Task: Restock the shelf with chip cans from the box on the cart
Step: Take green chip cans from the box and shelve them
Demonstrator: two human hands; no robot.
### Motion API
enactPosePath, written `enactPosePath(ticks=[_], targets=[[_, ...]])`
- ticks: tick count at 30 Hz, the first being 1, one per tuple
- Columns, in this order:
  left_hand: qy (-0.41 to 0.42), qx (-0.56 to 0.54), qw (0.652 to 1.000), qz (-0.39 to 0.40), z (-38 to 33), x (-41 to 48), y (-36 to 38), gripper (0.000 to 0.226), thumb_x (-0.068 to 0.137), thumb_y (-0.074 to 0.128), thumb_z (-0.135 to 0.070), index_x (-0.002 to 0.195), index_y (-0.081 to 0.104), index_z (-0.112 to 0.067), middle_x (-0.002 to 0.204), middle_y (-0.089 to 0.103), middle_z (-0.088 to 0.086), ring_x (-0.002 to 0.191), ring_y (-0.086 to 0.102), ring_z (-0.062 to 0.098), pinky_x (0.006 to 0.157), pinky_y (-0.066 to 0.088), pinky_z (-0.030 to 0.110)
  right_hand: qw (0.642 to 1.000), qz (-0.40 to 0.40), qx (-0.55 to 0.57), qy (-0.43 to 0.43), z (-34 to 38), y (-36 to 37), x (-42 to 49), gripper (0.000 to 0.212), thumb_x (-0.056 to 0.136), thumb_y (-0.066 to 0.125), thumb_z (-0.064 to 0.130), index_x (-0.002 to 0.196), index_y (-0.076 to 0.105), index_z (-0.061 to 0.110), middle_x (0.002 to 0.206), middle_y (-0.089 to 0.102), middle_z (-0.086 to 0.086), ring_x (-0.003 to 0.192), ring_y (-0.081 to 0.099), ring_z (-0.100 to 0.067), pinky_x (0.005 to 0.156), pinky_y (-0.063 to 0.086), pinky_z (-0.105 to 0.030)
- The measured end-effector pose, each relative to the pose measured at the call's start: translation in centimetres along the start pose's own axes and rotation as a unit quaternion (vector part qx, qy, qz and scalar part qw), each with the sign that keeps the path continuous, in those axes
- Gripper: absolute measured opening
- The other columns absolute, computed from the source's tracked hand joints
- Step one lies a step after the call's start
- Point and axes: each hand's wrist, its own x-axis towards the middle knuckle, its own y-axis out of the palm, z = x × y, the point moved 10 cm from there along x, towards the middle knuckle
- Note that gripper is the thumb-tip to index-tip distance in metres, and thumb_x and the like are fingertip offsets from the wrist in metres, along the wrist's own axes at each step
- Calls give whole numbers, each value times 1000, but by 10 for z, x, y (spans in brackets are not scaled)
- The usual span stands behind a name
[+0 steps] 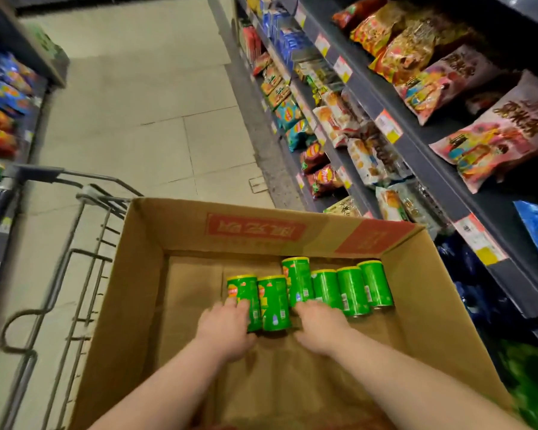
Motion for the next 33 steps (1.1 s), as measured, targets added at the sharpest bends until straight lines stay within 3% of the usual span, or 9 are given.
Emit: enactPosePath(ticks=[8, 13, 16, 20, 25, 29, 33], targets=[[-103, -164, 981, 28, 35, 37, 39, 92, 83, 59, -52, 151, 8, -19, 138, 42, 7, 124, 48, 26, 99, 44, 38, 989, 12, 140, 39, 5, 23, 50, 64, 87, 58, 33, 141, 29, 13, 137, 45, -13, 123, 50, -31, 99, 45, -41], [-163, -355, 920, 22, 44, 51, 63, 78, 79, 71, -42, 141, 32, -16, 129, 52, 9, 116, 55, 27, 96, 46, 35, 969, 2, 233, 81, 6, 39, 62, 82, 86, 62, 36, 149, 16, 13, 141, 38, -14, 124, 48, -32, 99, 42, -37], [-201, -430, 880, 13, 49, 57, 77, 61, 78, 74, -35, 128, 48, -13, 124, 60, 11, 111, 58, 28, 94, 48, 34, 959, -9, 262, 108, 2, 43, 65, 84, 84, 64, 42, 149, 18, 13, 144, 33, -12, 127, 45, -31, 101, 39, -35], [-244, -461, 853, -6, 57, 56, 86, 54, 74, 79, -32, 117, 56, -9, 115, 65, 12, 104, 62, 27, 85, 47, 30, 954, -28, 276, 117, 1, 44, 66, 77, 80, 68, 46, 139, 30, 13, 138, 39, -11, 122, 50, -30, 97, 43, -35], [-279, -501, 819, -19, 62, 52, 99, 62, 64, 86, -31, 110, 52, -7, 111, 65, 14, 99, 63, 29, 89, 51, 39, 952, -42, 277, 122, 10, 50, 68, 75, 80, 69, 46, 133, 27, 14, 132, 47, -10, 118, 53, -30, 90, 46, -37], [-278, -511, 813, -28, 65, 52, 100, 63, 65, 86, -26, 110, 46, -7, 111, 62, 14, 99, 62, 29, 88, 51, 38, 953, -47, 274, 122, 10, 50, 70, 75, 78, 69, 47, 132, 26, 15, 127, 53, -9, 117, 52, -30, 89, 45, -37], [-259, -523, 811, -35, 63, 47, 94, 62, 66, 85, -24, 105, 39, -11, 107, 60, 12, 95, 60, 27, 88, 50, 39, 930, -39, 341, 133, 5, 52, 62, 78, 73, 71, 45, 134, 30, 17, 125, 54, -7, 115, 54, -28, 90, 45, -33]])
